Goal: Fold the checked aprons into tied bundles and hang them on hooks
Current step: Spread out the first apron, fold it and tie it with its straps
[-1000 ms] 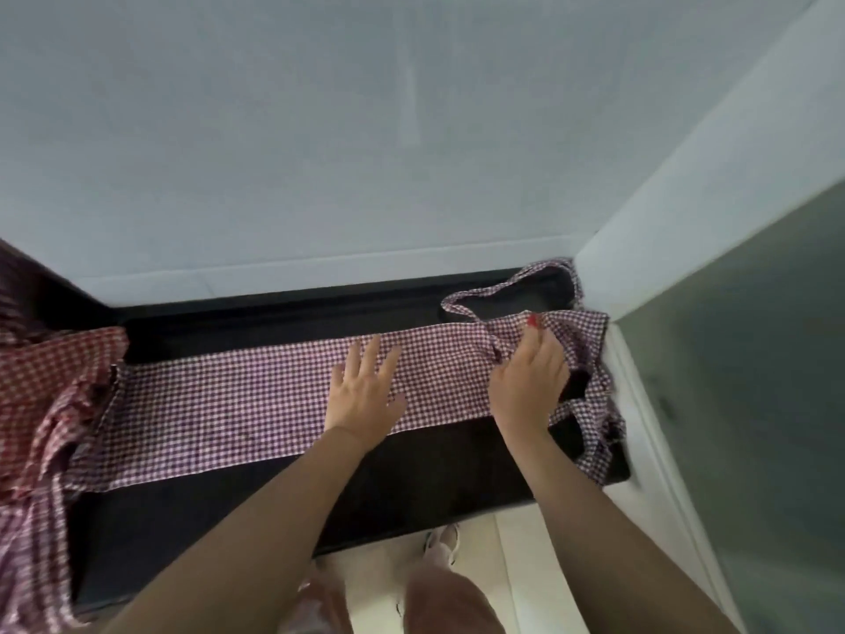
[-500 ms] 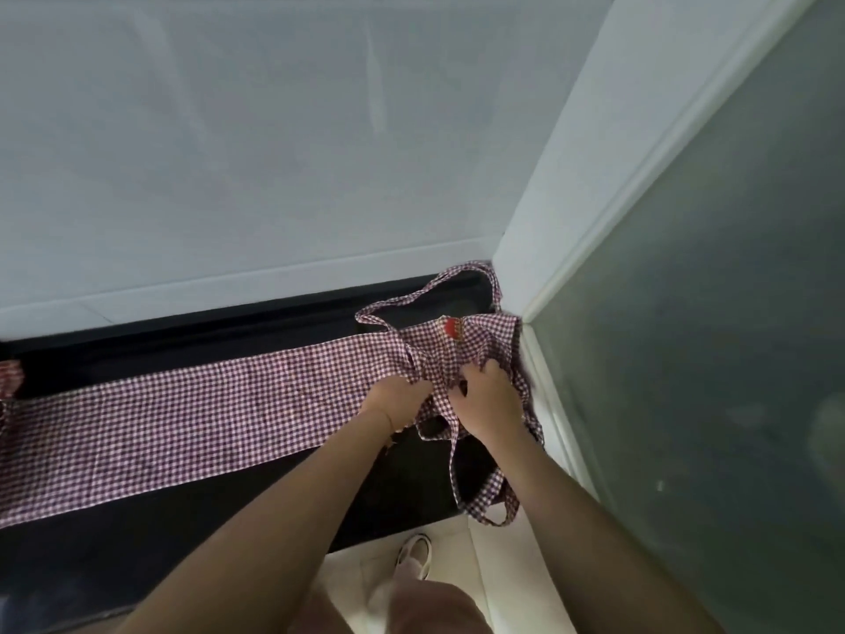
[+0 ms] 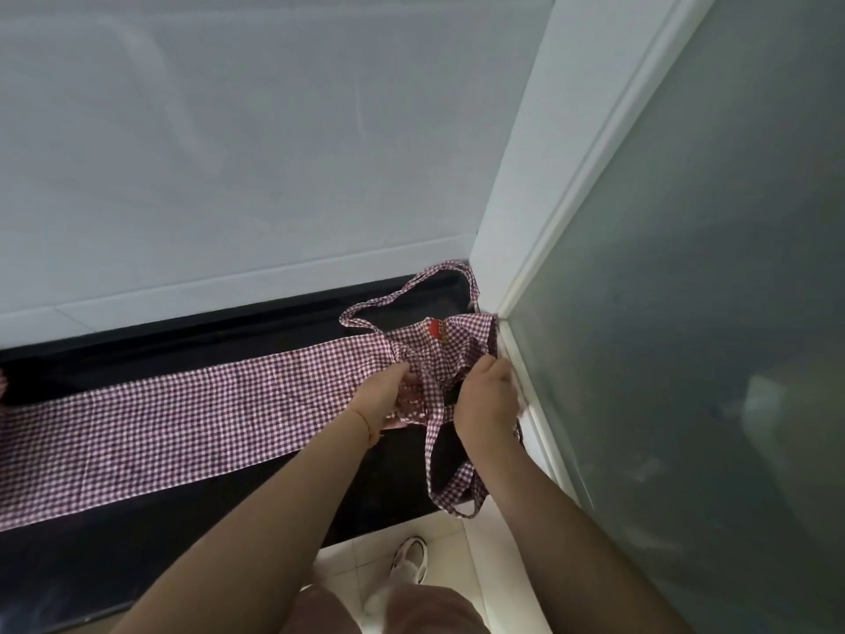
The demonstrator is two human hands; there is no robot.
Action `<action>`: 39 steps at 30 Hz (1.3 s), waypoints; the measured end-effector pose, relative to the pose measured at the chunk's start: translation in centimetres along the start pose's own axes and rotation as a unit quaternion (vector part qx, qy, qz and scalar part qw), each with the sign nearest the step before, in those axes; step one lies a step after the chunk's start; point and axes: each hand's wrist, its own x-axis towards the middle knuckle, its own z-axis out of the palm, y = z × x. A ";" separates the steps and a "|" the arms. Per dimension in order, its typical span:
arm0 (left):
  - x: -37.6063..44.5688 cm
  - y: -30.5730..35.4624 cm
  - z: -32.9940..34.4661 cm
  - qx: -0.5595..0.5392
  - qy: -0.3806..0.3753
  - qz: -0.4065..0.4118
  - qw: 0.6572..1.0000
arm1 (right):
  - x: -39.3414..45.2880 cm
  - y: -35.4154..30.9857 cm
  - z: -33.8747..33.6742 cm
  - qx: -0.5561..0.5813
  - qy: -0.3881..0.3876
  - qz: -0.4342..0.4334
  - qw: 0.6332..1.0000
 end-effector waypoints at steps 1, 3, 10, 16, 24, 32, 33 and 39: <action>-0.1 -0.2 0.0 0.081 0.017 0.043 0.996 | 0.0 -0.1 0.3 -0.016 -0.006 0.001 1.000; 0.0 -1.0 -0.4 0.188 0.040 0.116 0.975 | 0.0 -0.2 0.7 -0.014 -0.031 0.003 0.999; 1.1 -2.2 -5.7 0.405 0.144 0.178 0.885 | -0.2 0.6 0.6 0.072 -0.123 0.001 0.990; 0.9 -3.1 -11.1 0.455 0.255 0.100 0.847 | 0.7 -0.4 -0.7 0.223 -0.197 -0.023 0.954; 1.7 -3.4 -13.5 0.469 0.249 0.068 0.845 | -0.7 -2.9 -0.5 0.125 0.143 -0.116 0.975; 2.1 -3.9 -12.1 0.531 0.240 0.075 0.809 | -1.9 -7.3 0.5 0.052 -0.118 -0.189 0.973; 2.2 -3.9 -12.3 0.535 0.237 0.069 0.808 | -1.3 -7.0 0.0 0.040 -0.122 -0.161 0.979; 3.1 -3.9 -11.8 0.553 0.228 0.038 0.800 | 2.2 -3.8 -2.6 -0.111 -0.059 -0.046 0.991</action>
